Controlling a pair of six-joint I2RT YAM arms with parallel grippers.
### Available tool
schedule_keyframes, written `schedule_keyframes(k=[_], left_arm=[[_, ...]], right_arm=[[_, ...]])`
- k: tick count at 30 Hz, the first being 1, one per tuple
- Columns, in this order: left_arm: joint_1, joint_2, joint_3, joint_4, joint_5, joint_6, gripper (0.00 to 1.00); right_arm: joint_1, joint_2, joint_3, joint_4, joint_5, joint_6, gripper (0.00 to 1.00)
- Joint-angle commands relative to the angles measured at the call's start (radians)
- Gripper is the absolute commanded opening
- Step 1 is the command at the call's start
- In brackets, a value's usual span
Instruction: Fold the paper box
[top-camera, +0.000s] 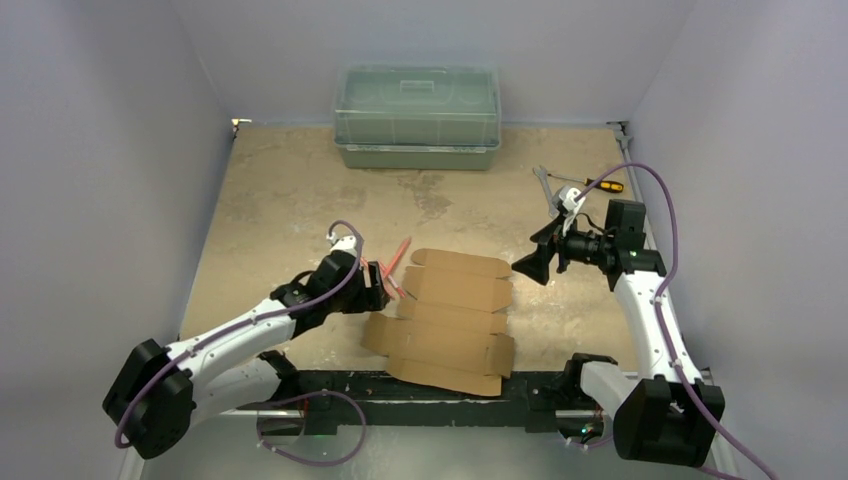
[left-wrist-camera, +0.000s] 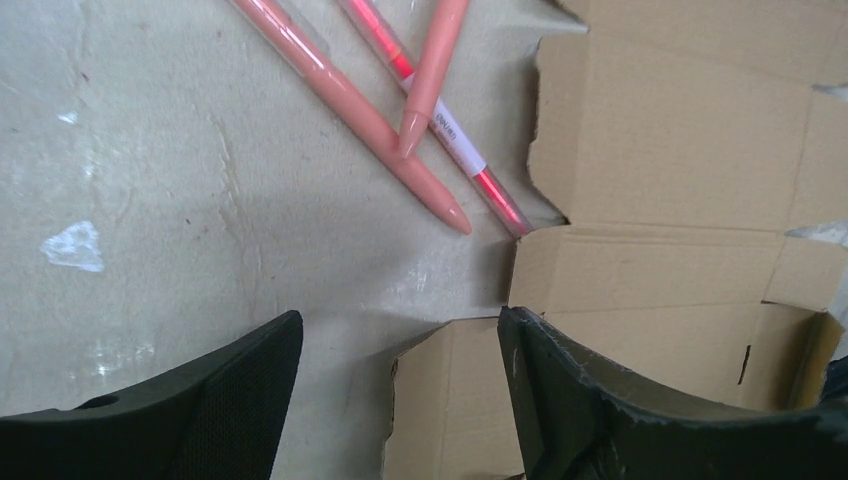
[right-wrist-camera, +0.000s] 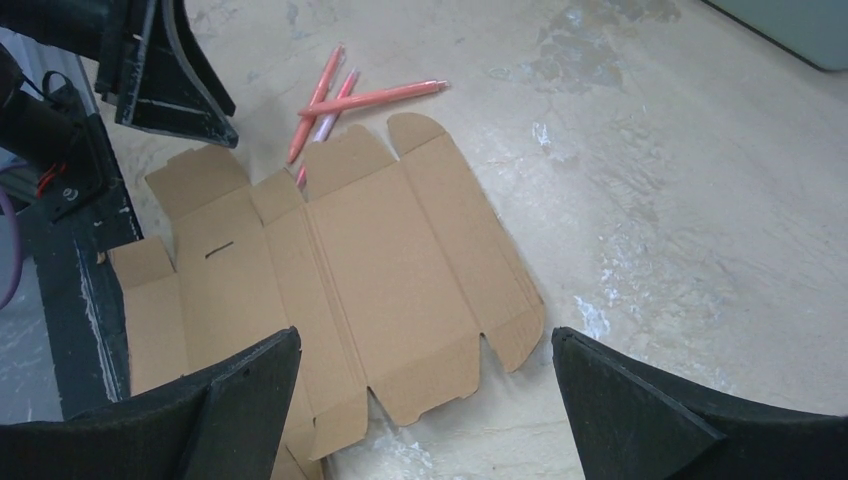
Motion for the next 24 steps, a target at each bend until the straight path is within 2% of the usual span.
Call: schedule_keyframes(k=[1, 5, 9, 16, 20, 24], left_arm=[[0.003, 0.067, -0.010, 0.000, 0.084, -0.043, 0.68], [0.003, 0.060, -0.011, -0.009, 0.146, -0.061, 0.55], [-0.001, 0.065, -0.003, -0.036, 0.181, -0.071, 0.48], [-0.018, 0.077, -0.052, 0.032, 0.199, -0.094, 0.17], [-0.037, 0.089, -0.027, 0.076, 0.190, -0.064, 0.00], [-0.077, 0.127, 0.083, 0.073, 0.159, 0.051, 0.00]], right_arm=[[-0.004, -0.015, 0.011, 0.035, -0.036, -0.025, 0.99], [-0.002, -0.020, 0.001, 0.049, -0.056, -0.011, 0.99], [-0.002, -0.017, 0.000, 0.052, -0.054, -0.012, 0.99], [-0.002, -0.008, -0.003, 0.051, -0.068, -0.033, 0.99], [-0.002, -0.006, -0.002, 0.038, -0.068, -0.055, 0.99], [-0.002, -0.006, 0.024, -0.025, -0.086, -0.140, 0.99]])
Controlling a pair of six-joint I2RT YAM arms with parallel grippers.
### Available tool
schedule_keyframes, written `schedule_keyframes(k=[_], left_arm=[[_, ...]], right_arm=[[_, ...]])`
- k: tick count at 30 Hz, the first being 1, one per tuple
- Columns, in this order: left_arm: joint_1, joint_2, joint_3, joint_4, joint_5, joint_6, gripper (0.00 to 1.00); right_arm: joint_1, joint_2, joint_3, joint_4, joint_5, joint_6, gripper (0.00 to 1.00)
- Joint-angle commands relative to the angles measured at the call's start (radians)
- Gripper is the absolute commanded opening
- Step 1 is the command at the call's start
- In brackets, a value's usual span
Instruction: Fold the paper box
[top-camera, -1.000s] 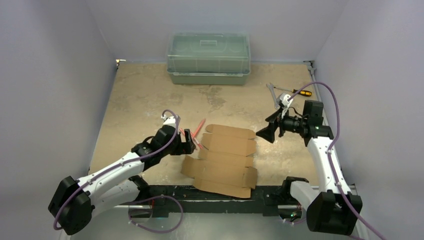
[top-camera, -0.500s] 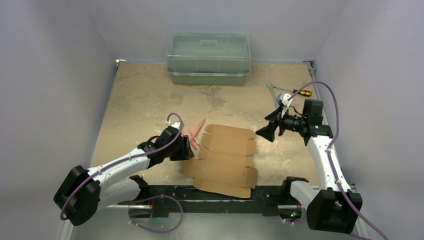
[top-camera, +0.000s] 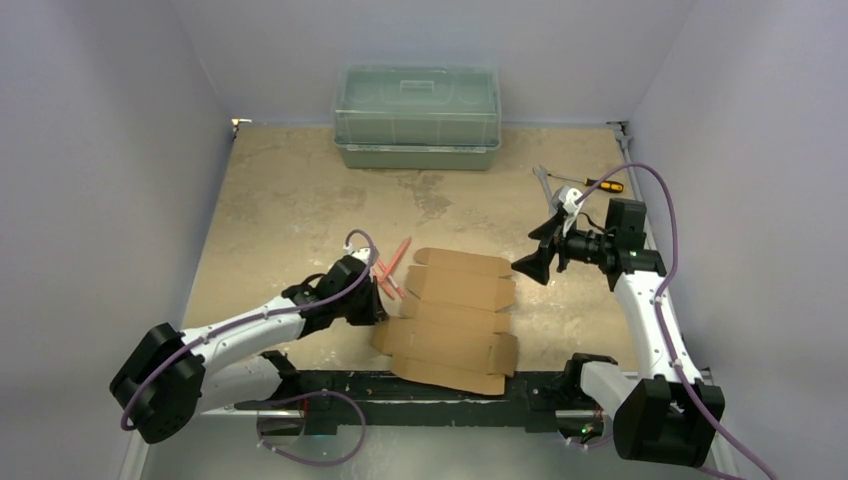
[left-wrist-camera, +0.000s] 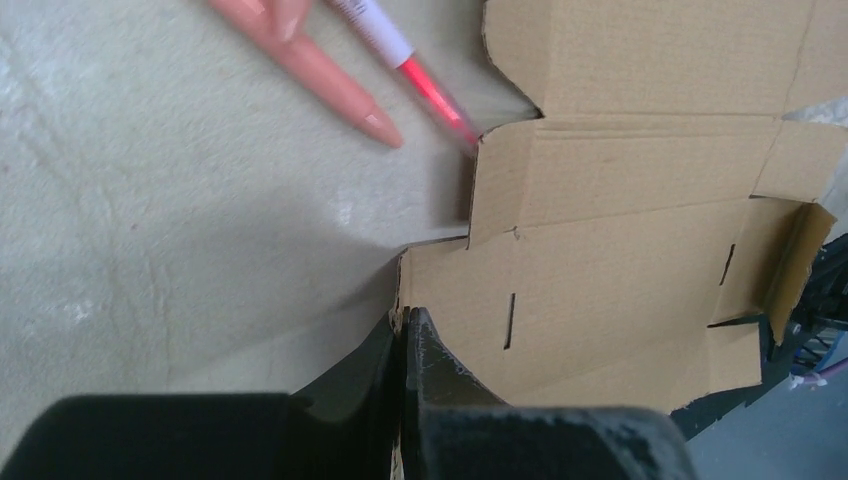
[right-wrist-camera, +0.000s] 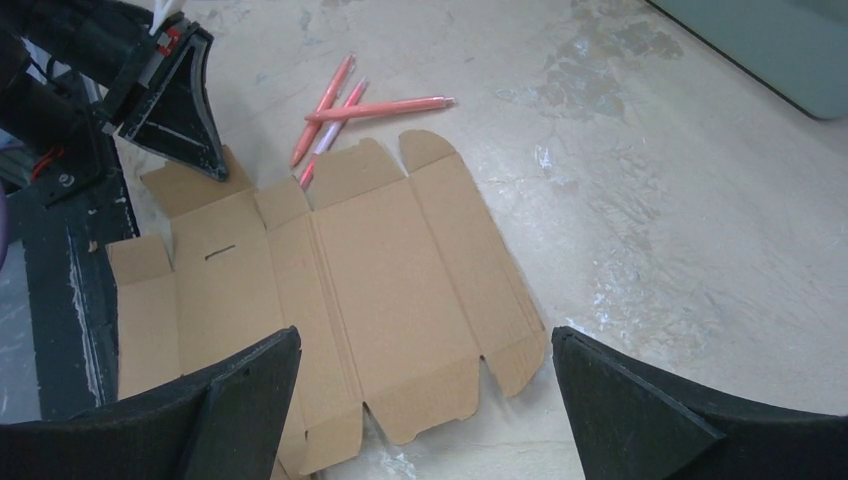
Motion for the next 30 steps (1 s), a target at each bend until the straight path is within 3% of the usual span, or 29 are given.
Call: schedule_keyframes(k=[1, 9, 18, 23, 30], left_arm=[[-0.042, 0.052, 0.152, 0.036, -0.036, 0.142, 0.00], [-0.066, 0.233, 0.460, -0.047, -0.093, 0.484, 0.00], [-0.066, 0.427, 0.770, -0.063, -0.029, 0.958, 0.00], [-0.066, 0.515, 0.896, -0.136, -0.011, 1.108, 0.00], [-0.066, 0.516, 0.965, -0.181, 0.013, 1.219, 0.00]], right_arm=[[-0.002, -0.003, 0.049, -0.095, -0.058, -0.149, 0.99], [-0.002, 0.077, 0.248, -0.291, -0.078, -0.347, 0.99], [0.035, 0.318, 0.531, -0.725, -0.109, -0.887, 0.99], [0.083, 0.370, 0.605, -0.666, -0.049, -0.918, 0.99], [0.162, 0.438, 0.682, -0.539, 0.015, -0.923, 0.99]])
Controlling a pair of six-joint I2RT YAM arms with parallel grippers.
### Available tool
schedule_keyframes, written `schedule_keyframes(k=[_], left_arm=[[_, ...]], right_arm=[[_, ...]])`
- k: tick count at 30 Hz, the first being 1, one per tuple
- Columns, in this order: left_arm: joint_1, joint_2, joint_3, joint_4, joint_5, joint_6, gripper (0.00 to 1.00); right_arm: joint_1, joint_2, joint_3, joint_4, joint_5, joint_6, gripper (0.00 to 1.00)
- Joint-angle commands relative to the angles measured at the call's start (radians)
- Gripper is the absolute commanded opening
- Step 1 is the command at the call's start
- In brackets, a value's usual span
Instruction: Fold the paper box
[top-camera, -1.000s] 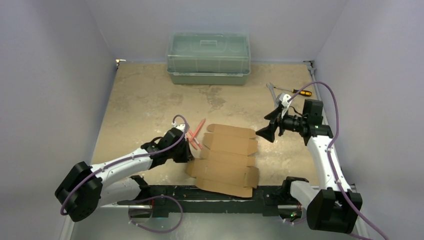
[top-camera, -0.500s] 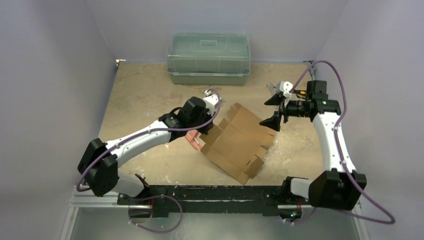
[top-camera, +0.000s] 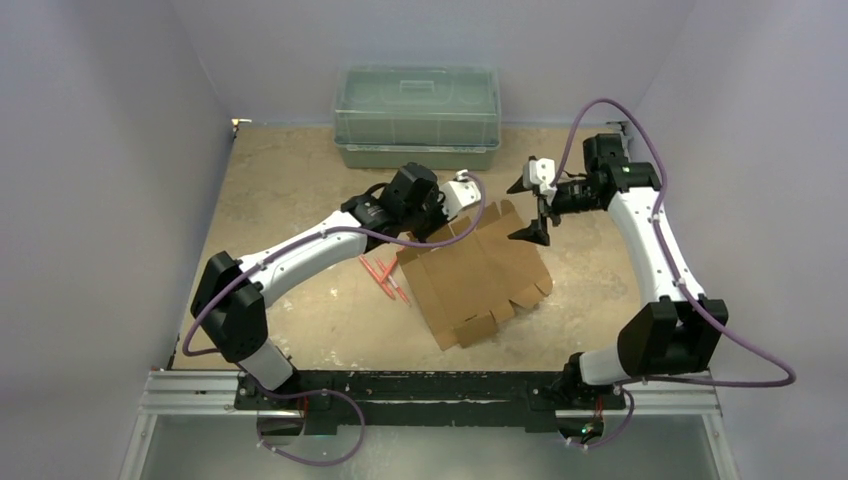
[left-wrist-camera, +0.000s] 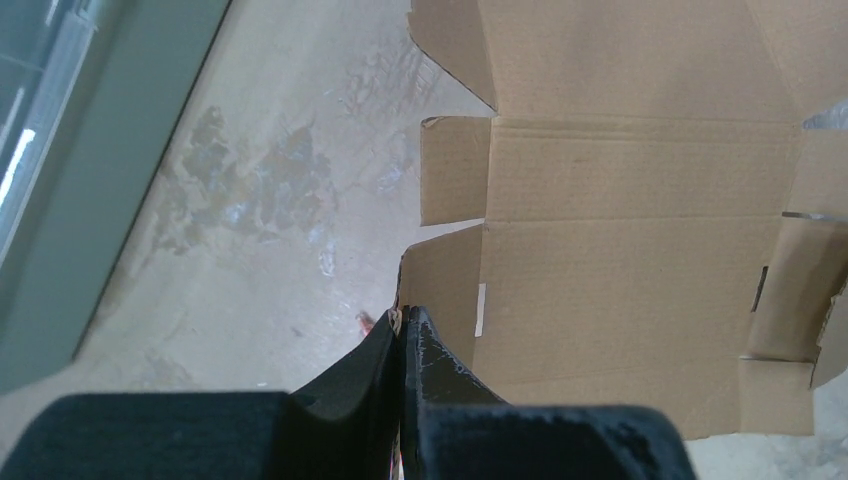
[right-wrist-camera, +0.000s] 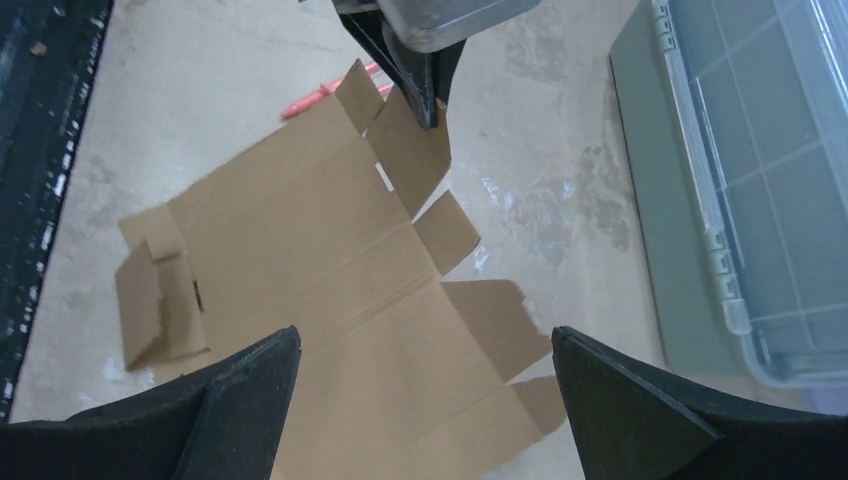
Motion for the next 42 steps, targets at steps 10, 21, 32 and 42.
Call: schedule_keyframes(k=[10, 21, 32, 42], left_arm=[[-0.004, -0.051, 0.121, -0.085, 0.054, 0.233, 0.00], [-0.012, -0.105, 0.119, -0.066, 0.078, 0.248, 0.00], [-0.023, -0.104, 0.124, -0.065, 0.066, 0.256, 0.00], [-0.026, -0.124, 0.077, -0.007, 0.043, 0.217, 0.00]], right_arm=[[0.114, 0.325, 0.400, -0.225, 0.032, -0.197, 0.98], [0.150, 0.327, 0.283, -0.116, 0.128, -0.112, 0.92], [0.163, 0.348, 0.319, -0.165, 0.158, -0.130, 0.74], [0.165, 0.292, 0.255, -0.159, 0.175, -0.133, 0.39]])
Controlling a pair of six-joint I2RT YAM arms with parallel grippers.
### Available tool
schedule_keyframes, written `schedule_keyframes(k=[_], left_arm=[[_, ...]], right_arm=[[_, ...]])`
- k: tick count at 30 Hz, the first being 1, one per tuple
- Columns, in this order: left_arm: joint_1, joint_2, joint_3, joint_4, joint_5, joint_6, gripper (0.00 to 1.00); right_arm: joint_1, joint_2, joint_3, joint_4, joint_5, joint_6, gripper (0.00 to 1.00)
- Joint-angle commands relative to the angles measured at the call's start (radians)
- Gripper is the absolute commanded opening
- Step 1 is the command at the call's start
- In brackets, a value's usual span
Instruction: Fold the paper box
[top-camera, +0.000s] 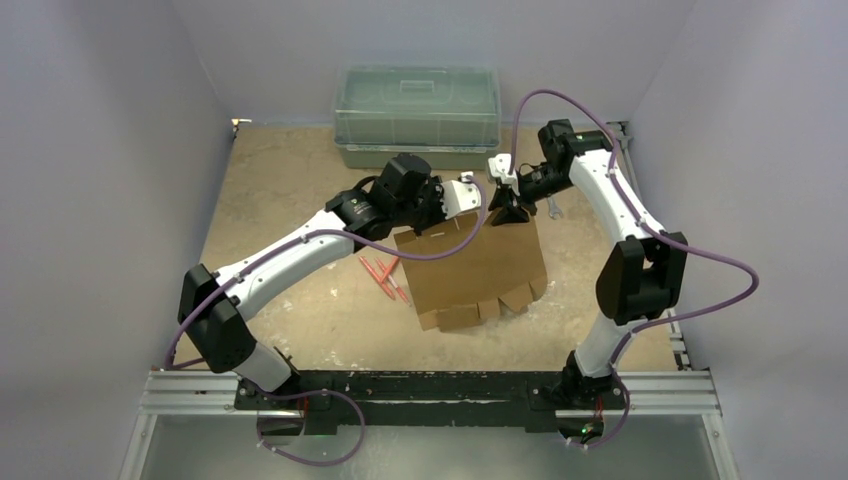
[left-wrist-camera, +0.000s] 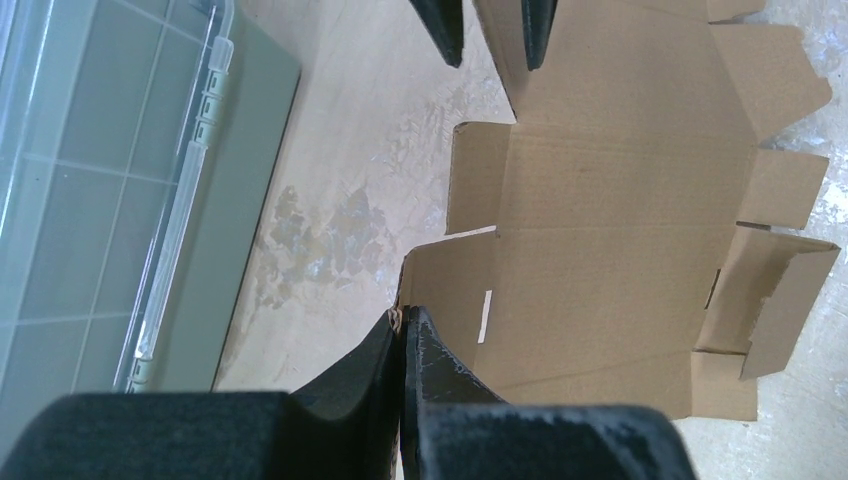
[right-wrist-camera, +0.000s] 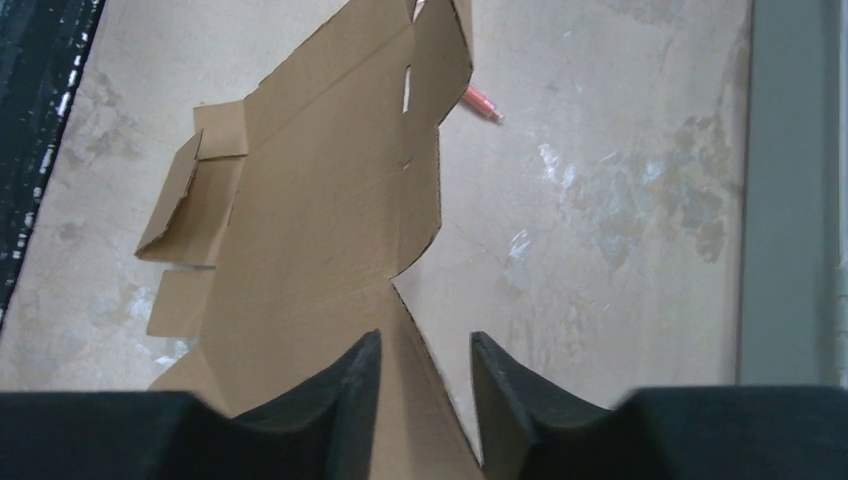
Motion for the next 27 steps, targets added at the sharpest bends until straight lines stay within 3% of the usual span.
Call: schedule_keyframes(k=[1, 3, 6, 10, 16, 21, 24, 27], left_arm=[[-0.005, -0.055, -0.017, 0.079, -0.004, -0.022, 0.00], [-0.005, -0.068, -0.040, 0.093, -0.009, -0.040, 0.00], [-0.005, -0.098, -0.082, 0.129, -0.021, -0.083, 0.00], [-0.003, -0.155, -0.179, 0.225, -0.015, -0.174, 0.03], [0.017, -0.231, -0.283, 0.271, 0.075, -0.320, 0.31], [0.075, -0.337, -0.351, 0.297, 0.204, -0.354, 0.58], [0.115, -0.420, -0.390, 0.330, 0.163, -0.366, 0.73], [0.164, -0.496, -0.470, 0.382, 0.142, -0.463, 0.80]], right_arm=[[0.006, -0.057, -0.022, -0.002, -0.002, -0.008, 0.33], [0.006, -0.064, -0.022, -0.002, -0.004, -0.007, 0.17], [0.005, -0.084, -0.029, -0.001, 0.000, -0.016, 0.01], [0.005, -0.136, -0.050, 0.030, 0.029, -0.016, 0.00], [0.014, -0.198, -0.115, 0.051, 0.075, -0.055, 0.00], [0.056, -0.236, -0.161, 0.073, 0.188, -0.100, 0.00], [0.057, -0.228, -0.139, 0.049, 0.148, -0.092, 0.00], [0.057, -0.238, -0.147, 0.065, 0.056, -0.025, 0.00]])
